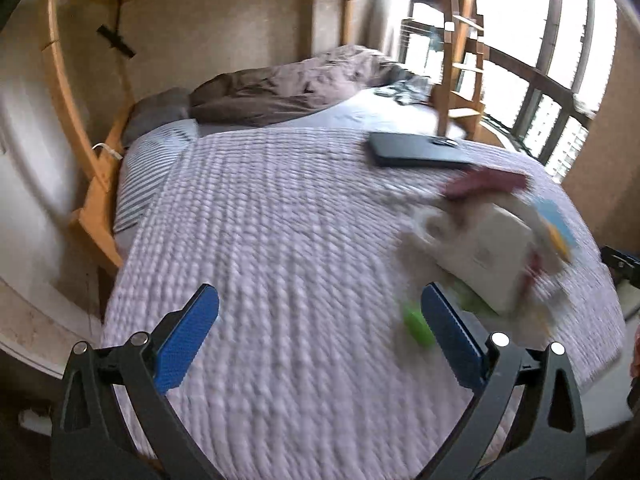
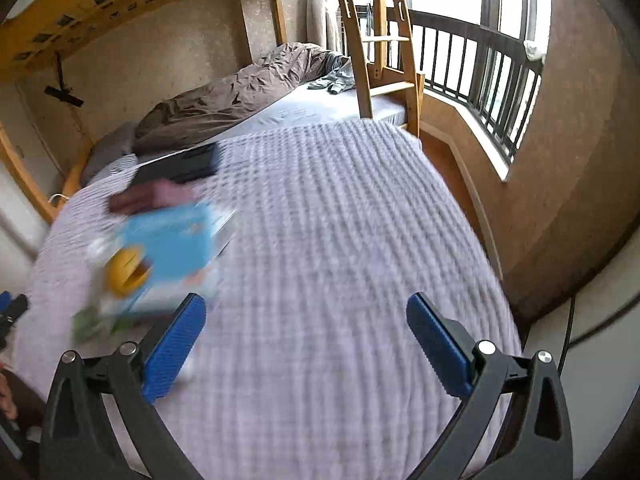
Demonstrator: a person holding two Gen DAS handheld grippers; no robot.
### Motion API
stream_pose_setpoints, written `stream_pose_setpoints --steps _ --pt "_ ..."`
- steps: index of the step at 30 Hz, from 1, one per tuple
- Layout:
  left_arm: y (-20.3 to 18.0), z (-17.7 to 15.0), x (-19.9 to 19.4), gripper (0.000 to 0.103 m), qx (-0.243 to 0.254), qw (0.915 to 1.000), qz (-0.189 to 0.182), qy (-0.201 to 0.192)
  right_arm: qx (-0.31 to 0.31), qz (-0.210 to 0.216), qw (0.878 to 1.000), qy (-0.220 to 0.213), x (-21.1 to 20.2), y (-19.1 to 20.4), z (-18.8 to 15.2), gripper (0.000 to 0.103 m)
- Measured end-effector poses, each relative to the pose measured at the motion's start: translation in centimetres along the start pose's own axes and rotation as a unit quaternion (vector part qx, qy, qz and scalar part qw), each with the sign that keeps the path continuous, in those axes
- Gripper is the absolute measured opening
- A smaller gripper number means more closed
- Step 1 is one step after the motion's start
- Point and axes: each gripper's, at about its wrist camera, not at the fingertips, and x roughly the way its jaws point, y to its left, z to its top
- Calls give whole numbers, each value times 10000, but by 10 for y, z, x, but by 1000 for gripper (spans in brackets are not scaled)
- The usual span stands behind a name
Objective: Collect trash
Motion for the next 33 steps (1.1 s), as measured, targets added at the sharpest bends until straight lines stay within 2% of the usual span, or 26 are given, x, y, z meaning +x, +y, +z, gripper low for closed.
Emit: stream_pose_setpoints --steps 1,6,14,22,27,33 --pt "6 9 13 102 -77 9999 77 33 -52 -166 9998 11 14 -4 12 99" --pt "22 31 49 102 -296 9992 233 112 -16 -175 9998 61 56 -17 47 99" --pt "37 52 93 102 -411 9982 372 212 -157 -260 9995 110 112 -25 79 99" --pt "46 57 120 102 -529 9975 299 365 183 -110 9994 280 137 -35 86 99" --pt "42 56 127 102 -412 9974 368 473 -95 -383 9988 303 151 -29 76 99" --pt "38 57 129 102 -368 9970 439 521 -78 -388 9988 302 152 -27 74 100"
